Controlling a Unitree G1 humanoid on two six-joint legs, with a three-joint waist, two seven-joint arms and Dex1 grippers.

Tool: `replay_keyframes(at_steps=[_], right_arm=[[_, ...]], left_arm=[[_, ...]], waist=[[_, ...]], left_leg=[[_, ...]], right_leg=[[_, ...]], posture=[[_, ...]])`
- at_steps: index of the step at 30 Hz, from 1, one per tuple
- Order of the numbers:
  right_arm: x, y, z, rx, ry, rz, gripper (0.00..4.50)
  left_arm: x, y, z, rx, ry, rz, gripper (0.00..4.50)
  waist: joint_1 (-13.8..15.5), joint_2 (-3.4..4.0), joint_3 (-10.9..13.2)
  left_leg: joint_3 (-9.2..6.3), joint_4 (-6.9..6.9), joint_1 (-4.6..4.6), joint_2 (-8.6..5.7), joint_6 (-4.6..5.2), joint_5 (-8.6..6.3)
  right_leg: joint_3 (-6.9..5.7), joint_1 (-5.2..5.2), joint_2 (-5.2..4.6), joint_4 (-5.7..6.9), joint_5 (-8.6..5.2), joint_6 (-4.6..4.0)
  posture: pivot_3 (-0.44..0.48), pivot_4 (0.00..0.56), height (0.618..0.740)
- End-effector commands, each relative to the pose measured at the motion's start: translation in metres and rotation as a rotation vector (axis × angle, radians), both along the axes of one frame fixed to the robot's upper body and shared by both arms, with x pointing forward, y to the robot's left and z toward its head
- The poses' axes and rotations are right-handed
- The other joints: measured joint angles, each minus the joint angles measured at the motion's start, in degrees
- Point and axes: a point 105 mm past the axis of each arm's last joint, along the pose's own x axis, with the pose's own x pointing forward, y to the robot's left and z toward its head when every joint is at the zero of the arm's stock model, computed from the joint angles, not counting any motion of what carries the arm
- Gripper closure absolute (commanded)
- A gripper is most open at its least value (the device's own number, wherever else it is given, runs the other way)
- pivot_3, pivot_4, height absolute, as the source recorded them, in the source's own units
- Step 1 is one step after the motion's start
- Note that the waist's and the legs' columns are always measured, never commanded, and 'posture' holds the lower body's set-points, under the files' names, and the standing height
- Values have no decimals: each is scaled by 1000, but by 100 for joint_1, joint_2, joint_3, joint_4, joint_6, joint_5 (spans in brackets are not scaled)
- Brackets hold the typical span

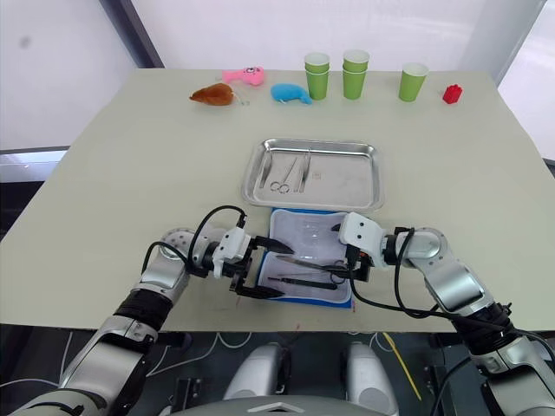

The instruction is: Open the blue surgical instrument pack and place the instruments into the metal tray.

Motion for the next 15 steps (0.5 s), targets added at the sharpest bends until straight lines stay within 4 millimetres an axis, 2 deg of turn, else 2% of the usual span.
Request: replay_keyframes(at_steps=[1,15], right_arm=[[-7,-4,-15,-59,54,-2,0],[-9,-3,-26,-113,72,-10,0]], left_arm=[[-13,5,-28,81,121,-2,16],[-13,4,-29,83,132,7,16]], waist=[[-2,-1,-8],[-5,-4,-34]], left_leg=[[0,0,0,0,0,0],[0,0,1,1,0,0]], right_leg=[[0,0,0,0,0,0],[0,1,1,0,-1,0]], posture=[[0,150,740],[0,150,740]])
